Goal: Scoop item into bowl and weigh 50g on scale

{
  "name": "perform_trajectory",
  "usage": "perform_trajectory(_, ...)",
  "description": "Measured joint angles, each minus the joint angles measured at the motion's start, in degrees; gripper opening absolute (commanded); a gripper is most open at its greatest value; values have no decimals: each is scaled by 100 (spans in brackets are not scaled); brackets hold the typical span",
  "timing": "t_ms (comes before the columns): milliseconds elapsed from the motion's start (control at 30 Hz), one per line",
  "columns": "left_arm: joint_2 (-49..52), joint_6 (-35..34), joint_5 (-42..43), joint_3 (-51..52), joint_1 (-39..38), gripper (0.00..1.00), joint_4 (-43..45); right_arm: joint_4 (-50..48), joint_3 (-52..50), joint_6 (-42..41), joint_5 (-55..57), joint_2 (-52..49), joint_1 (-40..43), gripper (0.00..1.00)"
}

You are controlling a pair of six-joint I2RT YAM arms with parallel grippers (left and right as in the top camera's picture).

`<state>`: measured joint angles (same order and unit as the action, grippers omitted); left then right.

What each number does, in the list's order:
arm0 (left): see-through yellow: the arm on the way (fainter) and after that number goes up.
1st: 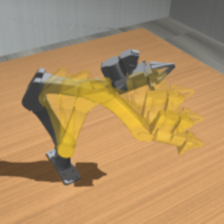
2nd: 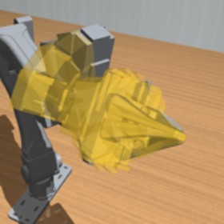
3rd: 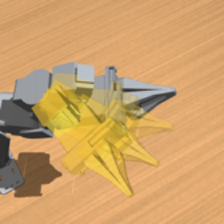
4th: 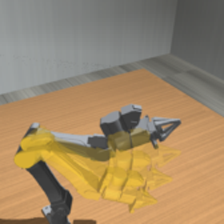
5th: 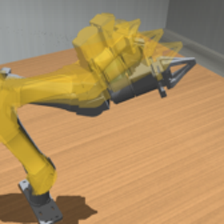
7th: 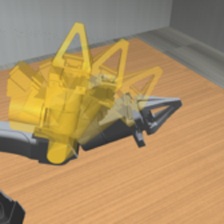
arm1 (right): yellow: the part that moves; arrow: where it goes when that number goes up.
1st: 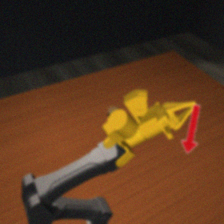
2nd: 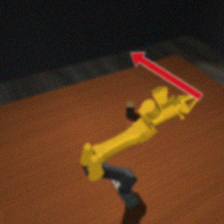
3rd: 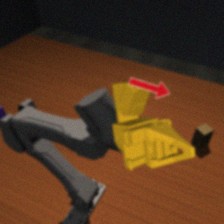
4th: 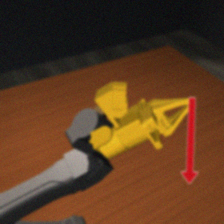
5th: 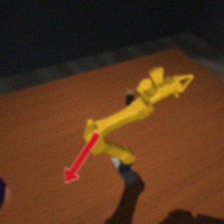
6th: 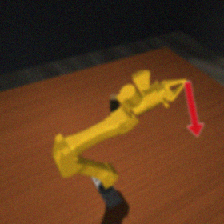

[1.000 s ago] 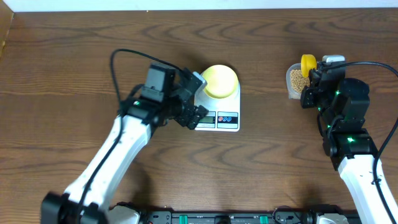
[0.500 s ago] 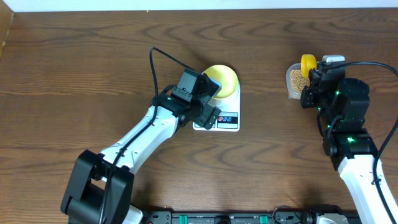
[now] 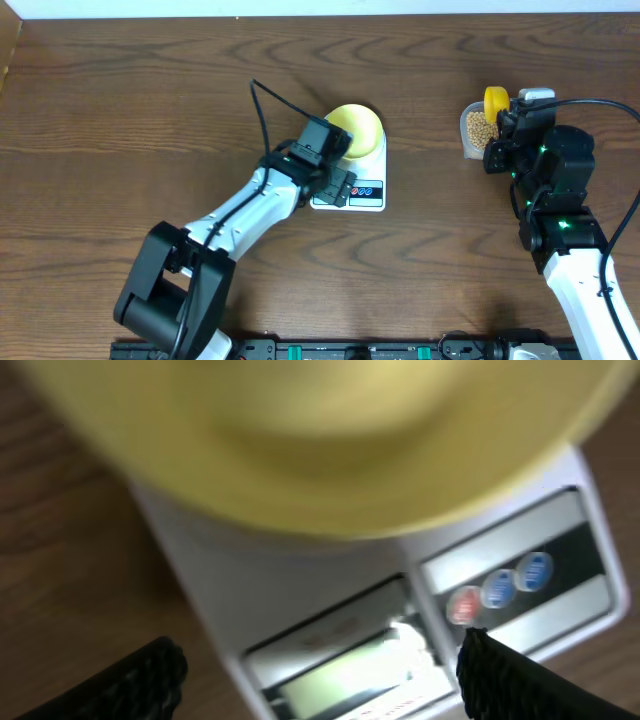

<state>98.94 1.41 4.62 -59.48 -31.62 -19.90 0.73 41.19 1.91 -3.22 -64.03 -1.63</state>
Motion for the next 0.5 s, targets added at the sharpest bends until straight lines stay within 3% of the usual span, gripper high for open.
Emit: perform_trajectory(500,0,-570,-866,0,-516,89,-15,-13,0,0,0,0,0,1)
